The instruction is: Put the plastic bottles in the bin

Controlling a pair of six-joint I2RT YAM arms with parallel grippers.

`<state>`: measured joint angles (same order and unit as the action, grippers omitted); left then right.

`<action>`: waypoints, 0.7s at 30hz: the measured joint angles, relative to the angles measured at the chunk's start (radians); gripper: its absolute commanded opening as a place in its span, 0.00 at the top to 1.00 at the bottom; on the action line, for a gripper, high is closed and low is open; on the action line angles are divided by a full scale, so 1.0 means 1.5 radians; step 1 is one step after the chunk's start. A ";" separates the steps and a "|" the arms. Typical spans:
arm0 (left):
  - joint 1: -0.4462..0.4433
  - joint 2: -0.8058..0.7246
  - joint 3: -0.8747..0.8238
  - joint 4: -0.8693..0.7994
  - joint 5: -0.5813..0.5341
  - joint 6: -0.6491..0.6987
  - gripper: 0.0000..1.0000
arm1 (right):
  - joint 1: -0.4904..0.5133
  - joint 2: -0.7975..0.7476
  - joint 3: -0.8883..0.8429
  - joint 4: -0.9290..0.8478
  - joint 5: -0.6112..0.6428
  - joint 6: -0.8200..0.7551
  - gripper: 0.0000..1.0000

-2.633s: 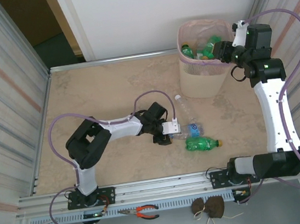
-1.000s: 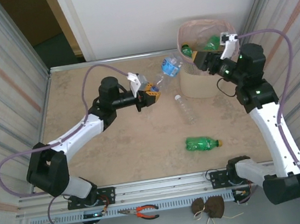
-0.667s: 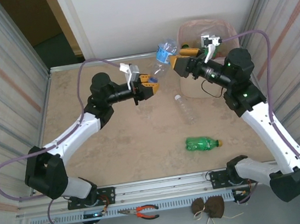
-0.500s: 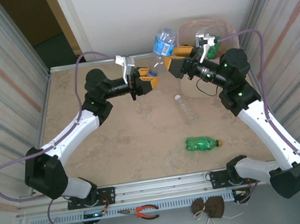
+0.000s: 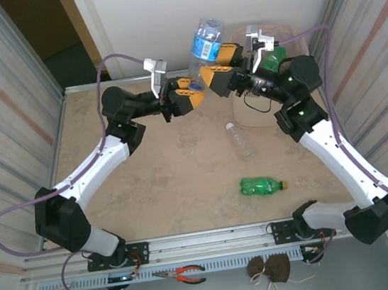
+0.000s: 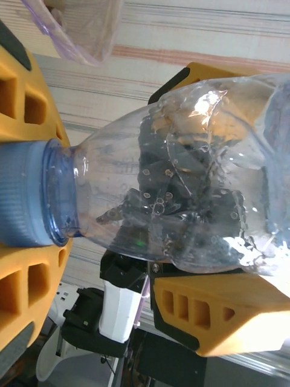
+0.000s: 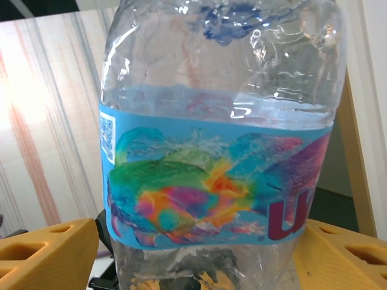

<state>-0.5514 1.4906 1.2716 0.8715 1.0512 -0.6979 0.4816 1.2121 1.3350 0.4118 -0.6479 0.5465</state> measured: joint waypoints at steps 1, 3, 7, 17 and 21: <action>0.000 0.000 0.001 0.004 0.002 -0.004 0.82 | 0.002 0.002 0.003 0.002 -0.001 0.001 0.22; 0.000 0.000 0.003 0.011 0.003 -0.009 0.82 | 0.005 0.007 0.010 0.007 -0.003 0.001 0.22; 0.000 0.000 0.003 0.017 0.003 -0.012 0.82 | 0.015 0.017 0.024 0.009 -0.003 0.000 0.17; 0.000 0.000 0.003 0.015 0.010 -0.011 0.82 | 0.038 0.038 0.053 0.004 0.010 -0.005 0.14; -0.004 0.000 0.003 0.010 0.010 -0.011 0.82 | 0.047 0.043 0.070 -0.018 0.036 -0.022 0.14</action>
<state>-0.5571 1.4902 1.2755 0.8867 1.0664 -0.7143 0.5518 1.2762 1.4395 0.3843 -0.5941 0.5129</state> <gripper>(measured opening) 0.310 0.855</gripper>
